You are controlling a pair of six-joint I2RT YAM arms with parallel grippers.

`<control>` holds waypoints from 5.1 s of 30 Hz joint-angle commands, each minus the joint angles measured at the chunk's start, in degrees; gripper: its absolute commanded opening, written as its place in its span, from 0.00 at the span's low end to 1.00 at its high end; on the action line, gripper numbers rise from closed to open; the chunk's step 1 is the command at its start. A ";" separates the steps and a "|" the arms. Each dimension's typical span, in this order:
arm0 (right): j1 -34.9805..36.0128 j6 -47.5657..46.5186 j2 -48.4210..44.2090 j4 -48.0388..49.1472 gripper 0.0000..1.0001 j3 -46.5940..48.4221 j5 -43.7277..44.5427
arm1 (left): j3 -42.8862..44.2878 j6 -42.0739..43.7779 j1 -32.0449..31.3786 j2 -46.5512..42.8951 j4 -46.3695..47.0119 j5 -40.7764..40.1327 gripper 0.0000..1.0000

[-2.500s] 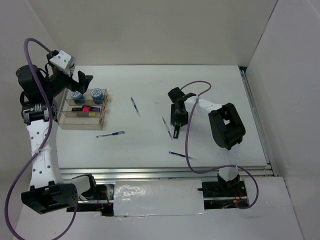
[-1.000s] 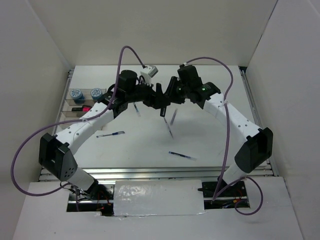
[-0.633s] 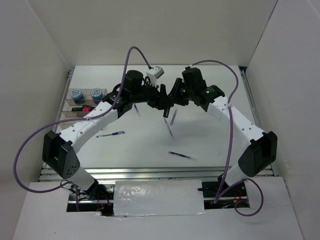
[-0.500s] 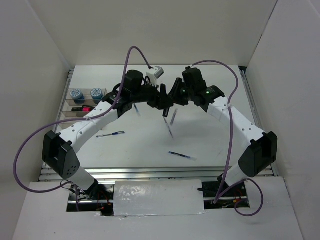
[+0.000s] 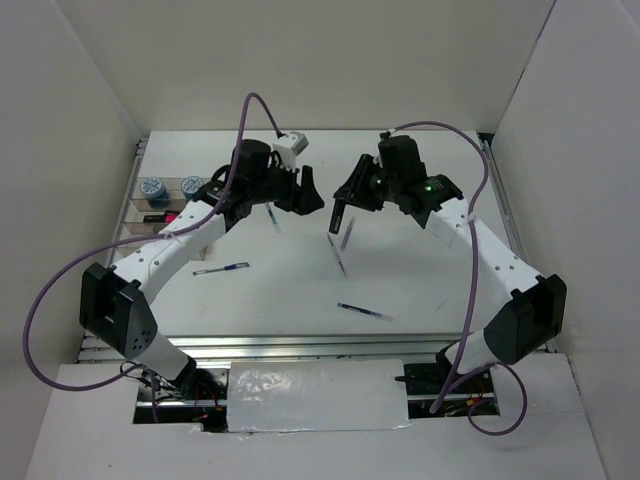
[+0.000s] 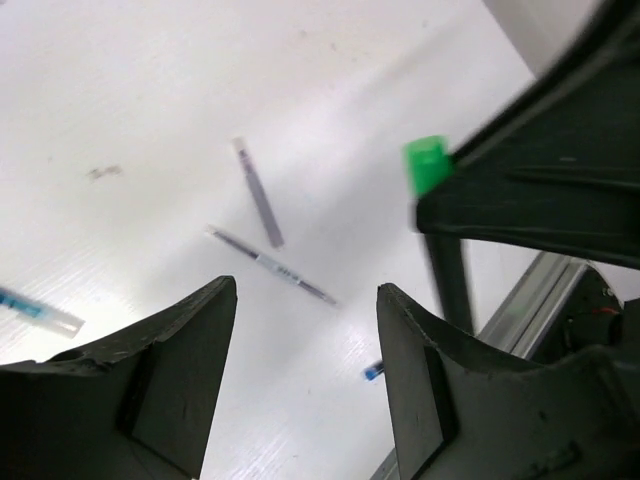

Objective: Sort the stationery into containers
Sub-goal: Place the stationery in the storage box, then pick up the pen from the center of the board.

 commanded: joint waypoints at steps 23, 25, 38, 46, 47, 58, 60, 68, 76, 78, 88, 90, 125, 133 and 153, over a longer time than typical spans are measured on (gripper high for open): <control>0.00 -0.29 0.41 1.29 0.00 0.88 -3.73 | -3.70 -4.74 -0.10 -1.55 6.70 14.77 0.68; 0.44 -0.20 0.50 1.38 0.00 0.70 -3.90 | -3.35 -5.18 -0.28 -1.10 6.88 14.68 0.67; 1.14 2.00 -0.56 2.96 0.00 -0.88 -8.91 | -1.41 -6.94 -0.81 3.11 5.74 12.05 0.57; 1.15 0.59 -0.91 4.46 0.22 -2.20 -10.85 | -1.85 -1.50 1.55 2.24 0.91 7.39 0.11; 1.06 0.33 -0.99 4.37 0.28 -2.28 -10.59 | -2.11 -0.97 2.35 1.98 0.38 7.56 0.09; -11.59 -13.80 -1.26 4.72 0.59 -3.78 -26.48 | -4.75 42.57 24.21 -7.86 -16.67 9.15 0.00; -12.47 -15.40 -0.65 2.97 0.58 -3.61 -25.97 | -5.28 63.58 26.78 -8.83 -20.52 7.05 0.00; -11.78 -17.07 2.69 0.85 0.58 -3.25 -26.05 | -0.22 108.79 48.84 0.19 -30.71 9.67 0.00; -10.19 -18.13 4.54 0.41 0.58 -2.73 -24.56 | 10.90 119.88 55.35 15.25 -38.14 8.80 0.02; -9.84 -18.31 5.24 0.32 0.58 -2.38 -24.47 | 10.02 120.85 55.00 15.60 -34.63 8.44 0.03; -8.35 -19.45 7.09 -0.64 0.61 -1.58 -21.84 | 12.83 118.84 51.14 21.84 -34.08 4.31 0.23; -8.17 -19.71 6.65 -0.82 0.62 -1.58 -21.04 | 11.86 117.69 51.13 21.66 -32.15 4.92 0.31; 6.06 -54.95 4.10 -19.36 0.41 -13.36 2.77 | -18.63 76.93 21.79 -3.40 -26.36 9.51 0.64; 7.82 -56.18 4.45 -19.71 0.41 -15.29 3.39 | -17.59 71.55 18.44 5.74 -22.13 3.61 0.61; 13.62 -59.70 7.35 -17.96 0.45 -21.62 5.06 | -17.23 75.06 22.92 13.32 -22.83 -2.46 0.32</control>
